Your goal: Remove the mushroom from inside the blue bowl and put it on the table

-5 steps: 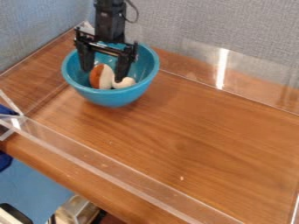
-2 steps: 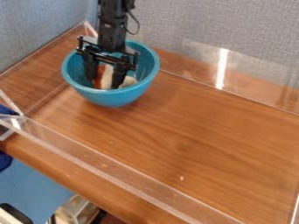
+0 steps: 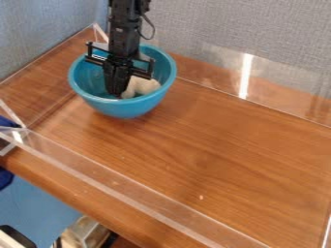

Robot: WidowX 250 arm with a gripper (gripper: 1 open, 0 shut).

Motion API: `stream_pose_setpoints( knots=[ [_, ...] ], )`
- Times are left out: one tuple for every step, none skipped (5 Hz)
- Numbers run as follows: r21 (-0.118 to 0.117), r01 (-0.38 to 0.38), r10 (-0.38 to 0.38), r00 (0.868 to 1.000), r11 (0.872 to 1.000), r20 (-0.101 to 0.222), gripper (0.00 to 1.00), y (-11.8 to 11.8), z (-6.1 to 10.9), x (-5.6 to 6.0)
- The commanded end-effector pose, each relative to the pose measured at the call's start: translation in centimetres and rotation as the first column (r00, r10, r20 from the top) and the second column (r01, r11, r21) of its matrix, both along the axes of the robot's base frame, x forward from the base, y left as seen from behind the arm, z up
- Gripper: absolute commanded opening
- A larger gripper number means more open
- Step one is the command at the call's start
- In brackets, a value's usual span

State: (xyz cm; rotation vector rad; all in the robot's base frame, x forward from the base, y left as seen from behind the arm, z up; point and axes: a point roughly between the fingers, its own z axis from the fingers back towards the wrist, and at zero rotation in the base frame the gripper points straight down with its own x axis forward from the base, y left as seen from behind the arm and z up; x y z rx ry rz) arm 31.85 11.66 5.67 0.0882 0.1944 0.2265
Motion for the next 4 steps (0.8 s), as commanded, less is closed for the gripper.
stream_pose_setpoints(
  knots=[
    [0.027,0.012,-0.016,0.993,1.0,0.121,0.0,-0.2,4.4,0.9],
    [0.033,0.023,-0.029,0.985,0.999,0.168,0.0,-0.6,6.5,1.0],
    [0.039,0.026,-0.033,0.979,0.999,0.2,1.0,-0.5,8.0,1.4],
    [0.042,0.038,-0.046,0.978,0.998,0.203,1.0,-0.5,7.9,1.8]
  ],
)
